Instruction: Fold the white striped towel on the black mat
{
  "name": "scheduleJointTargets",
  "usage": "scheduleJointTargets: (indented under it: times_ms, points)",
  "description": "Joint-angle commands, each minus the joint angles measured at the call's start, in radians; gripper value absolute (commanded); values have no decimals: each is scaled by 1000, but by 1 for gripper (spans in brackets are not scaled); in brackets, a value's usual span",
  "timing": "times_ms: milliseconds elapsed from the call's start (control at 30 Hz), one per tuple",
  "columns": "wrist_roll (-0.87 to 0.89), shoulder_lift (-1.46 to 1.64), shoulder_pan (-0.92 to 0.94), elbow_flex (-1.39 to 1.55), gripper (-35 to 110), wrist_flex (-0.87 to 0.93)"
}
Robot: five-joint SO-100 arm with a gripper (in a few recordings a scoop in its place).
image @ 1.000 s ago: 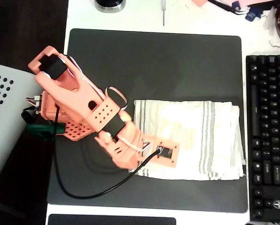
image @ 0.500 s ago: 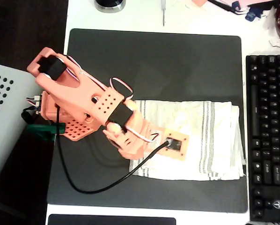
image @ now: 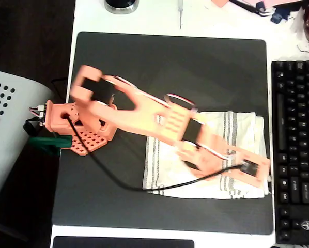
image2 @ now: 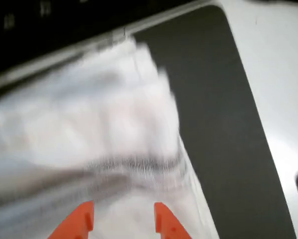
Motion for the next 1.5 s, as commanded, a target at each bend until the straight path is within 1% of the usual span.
scheduleJointTargets:
  times_ms: [0,133,333,433,567,667,800,1000,1133,1467]
  points:
    - [18,-92,9,-189,16,0]
    - [44,-186,-2,-259,14,-17]
    - [55,-321,5,-279,17,-115]
    - [66,-379,14,-336,18,-114]
    - [81,-410,26,-370,19,-155]
    - [81,-382,28,-354,19,-146]
    - [78,-244,21,-232,19,-137]
    - [55,61,0,44,19,-124]
    - [43,259,-14,192,19,-31]
    - [-37,861,-57,781,18,21]
